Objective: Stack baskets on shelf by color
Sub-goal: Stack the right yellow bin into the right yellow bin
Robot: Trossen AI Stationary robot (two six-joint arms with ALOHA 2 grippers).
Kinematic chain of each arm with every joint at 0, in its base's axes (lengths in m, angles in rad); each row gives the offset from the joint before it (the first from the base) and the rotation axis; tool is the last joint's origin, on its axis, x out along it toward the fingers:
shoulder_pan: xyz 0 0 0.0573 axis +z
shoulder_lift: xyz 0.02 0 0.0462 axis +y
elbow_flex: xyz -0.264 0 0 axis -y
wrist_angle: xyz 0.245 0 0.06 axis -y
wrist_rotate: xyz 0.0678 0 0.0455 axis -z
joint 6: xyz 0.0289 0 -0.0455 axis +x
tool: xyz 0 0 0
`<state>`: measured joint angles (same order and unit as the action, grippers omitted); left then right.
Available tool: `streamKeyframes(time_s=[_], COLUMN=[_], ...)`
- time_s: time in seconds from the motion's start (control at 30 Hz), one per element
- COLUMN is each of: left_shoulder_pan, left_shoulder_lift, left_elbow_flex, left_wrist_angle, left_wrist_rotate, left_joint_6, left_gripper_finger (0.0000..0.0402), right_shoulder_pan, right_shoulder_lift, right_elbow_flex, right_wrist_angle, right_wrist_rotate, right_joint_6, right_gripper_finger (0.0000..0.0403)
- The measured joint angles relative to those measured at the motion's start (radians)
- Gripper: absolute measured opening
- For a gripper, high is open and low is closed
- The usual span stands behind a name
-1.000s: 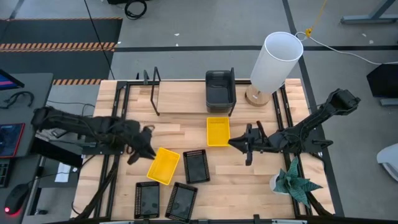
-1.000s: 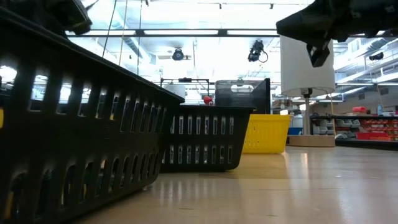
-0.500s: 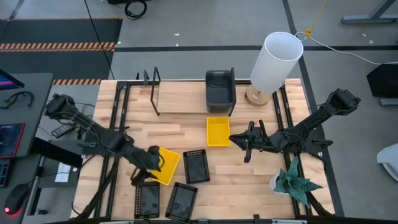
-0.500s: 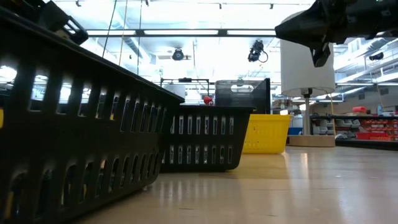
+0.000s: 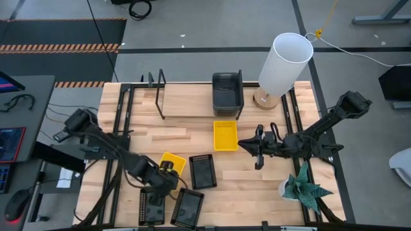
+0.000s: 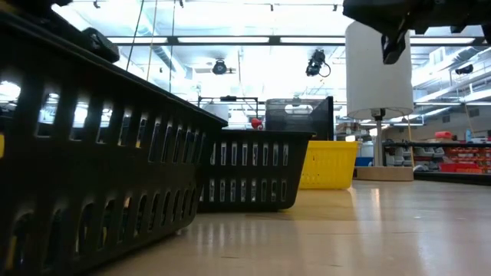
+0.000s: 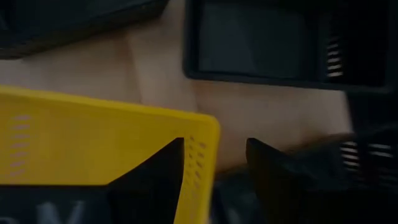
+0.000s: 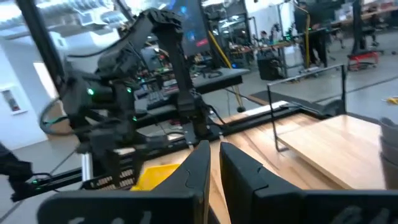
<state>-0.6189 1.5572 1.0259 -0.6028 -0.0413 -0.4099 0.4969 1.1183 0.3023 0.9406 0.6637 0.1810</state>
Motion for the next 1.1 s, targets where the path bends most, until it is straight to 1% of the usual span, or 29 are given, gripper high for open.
streamKeyframes(time_s=[0.13, 0.37, 0.5, 0.57, 0.67, 0.83, 0.87, 0.93, 1.03, 1.1], left_shoulder_pan=[-0.002, -0.002, -0.001, 0.0, 0.003, 0.052, 0.063, 0.084, 0.114, 0.129], left_shoulder_lift=[0.054, 0.112, 0.144, 0.156, 0.16, 0.144, 0.137, 0.121, 0.086, 0.061], left_elbow_flex=[0.03, 0.031, 0.031, 0.031, 0.031, 0.031, 0.033, 0.033, 0.061, 0.107], left_wrist_angle=[-0.011, -0.012, -0.015, -0.014, -0.017, -0.035, -0.048, -0.096, -0.24, -0.319], left_wrist_rotate=[-0.039, -0.012, -0.015, -0.017, -0.018, -0.036, -0.039, -0.039, -0.029, -0.053], left_joint_6=[0.003, 0.003, 0.003, 0.009, 0.029, 0.034, 0.039, 0.045, 0.043, 0.055], left_gripper_finger=[0.0185, 0.0185, 0.0175, 0.0161, 0.0121, 0.0022, 0.0014, 0.0013, 0.0012, 0.0009], right_shoulder_pan=[0.017, 0.028, 0.027, 0.027, 0.027, 0.026, 0.026, 0.03, 0.043, 0.053], right_shoulder_lift=[0.0, 0.0, 0.0, 0.0, 0.001, -0.03, -0.044, -0.073, -0.088, -0.084], right_elbow_flex=[0.0, 0.0, 0.0, 0.0, 0.0, 0.0, 0.0, 0.001, 0.001, 0.001], right_wrist_angle=[0.002, 0.009, 0.01, 0.012, 0.027, 0.121, 0.134, 0.143, 0.144, 0.133], right_wrist_rotate=[-0.002, -0.002, -0.002, -0.002, -0.002, 0.054, 0.059, 0.06, 0.058, 0.058], right_joint_6=[-0.001, -0.001, -0.001, -0.001, -0.009, -0.062, -0.077, -0.088, -0.082, -0.079], right_gripper_finger=[0.004, 0.004, 0.004, 0.004, 0.004, 0.004, 0.004, 0.004, 0.004, 0.004])
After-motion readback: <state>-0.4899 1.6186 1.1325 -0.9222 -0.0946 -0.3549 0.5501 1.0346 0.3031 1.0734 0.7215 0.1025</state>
